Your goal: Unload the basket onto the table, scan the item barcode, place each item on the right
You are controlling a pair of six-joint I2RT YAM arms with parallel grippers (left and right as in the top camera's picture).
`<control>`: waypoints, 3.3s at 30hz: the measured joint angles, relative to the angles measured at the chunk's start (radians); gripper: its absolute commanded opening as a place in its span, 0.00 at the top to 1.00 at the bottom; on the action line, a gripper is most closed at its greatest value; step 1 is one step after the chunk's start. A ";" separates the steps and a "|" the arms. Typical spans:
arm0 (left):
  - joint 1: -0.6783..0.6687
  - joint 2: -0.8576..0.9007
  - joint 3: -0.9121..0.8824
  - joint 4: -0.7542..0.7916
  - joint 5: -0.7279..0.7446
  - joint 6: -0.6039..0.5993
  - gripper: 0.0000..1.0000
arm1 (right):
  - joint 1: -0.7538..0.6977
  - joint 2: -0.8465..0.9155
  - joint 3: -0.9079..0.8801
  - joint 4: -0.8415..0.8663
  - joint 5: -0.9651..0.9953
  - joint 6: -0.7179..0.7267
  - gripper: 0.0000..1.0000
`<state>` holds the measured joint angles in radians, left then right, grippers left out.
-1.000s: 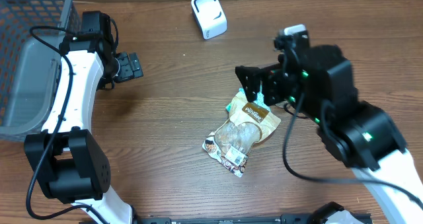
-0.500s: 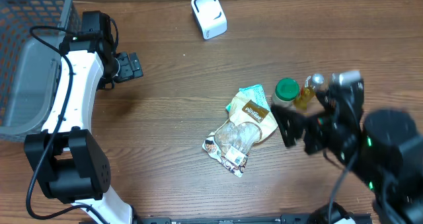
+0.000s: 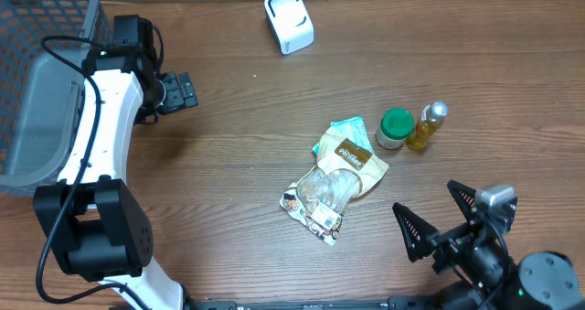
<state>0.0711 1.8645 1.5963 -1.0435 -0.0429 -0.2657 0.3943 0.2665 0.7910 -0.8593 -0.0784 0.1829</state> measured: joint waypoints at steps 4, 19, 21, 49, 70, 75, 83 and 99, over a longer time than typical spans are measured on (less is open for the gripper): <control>0.000 0.000 0.000 0.000 0.000 0.000 0.01 | -0.023 -0.082 -0.082 0.063 -0.004 0.000 0.00; 0.000 0.000 0.000 0.000 0.000 0.000 0.00 | -0.076 -0.252 -0.454 0.662 -0.011 0.000 0.00; 0.000 0.000 0.000 0.000 0.000 0.000 0.00 | -0.101 -0.252 -0.511 0.803 -0.011 0.001 0.00; 0.000 0.000 0.000 0.000 0.000 0.000 0.00 | -0.224 -0.255 -0.772 0.777 -0.002 -0.001 0.00; 0.000 0.000 0.000 0.000 0.000 0.000 0.00 | -0.215 -0.255 -0.772 0.777 0.006 -0.026 0.00; 0.000 0.000 0.000 0.000 0.000 0.000 0.00 | -0.215 -0.255 -0.772 0.776 0.006 -0.026 0.00; 0.000 0.000 0.000 0.000 0.000 0.000 0.01 | -0.215 -0.255 -0.772 0.777 0.007 -0.026 0.00; 0.000 0.000 0.000 0.000 0.000 0.000 0.00 | -0.215 -0.255 -0.772 0.777 0.008 -0.026 0.00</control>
<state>0.0711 1.8645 1.5963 -1.0439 -0.0429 -0.2661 0.1791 0.0113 0.0185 -0.0826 -0.0708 0.1566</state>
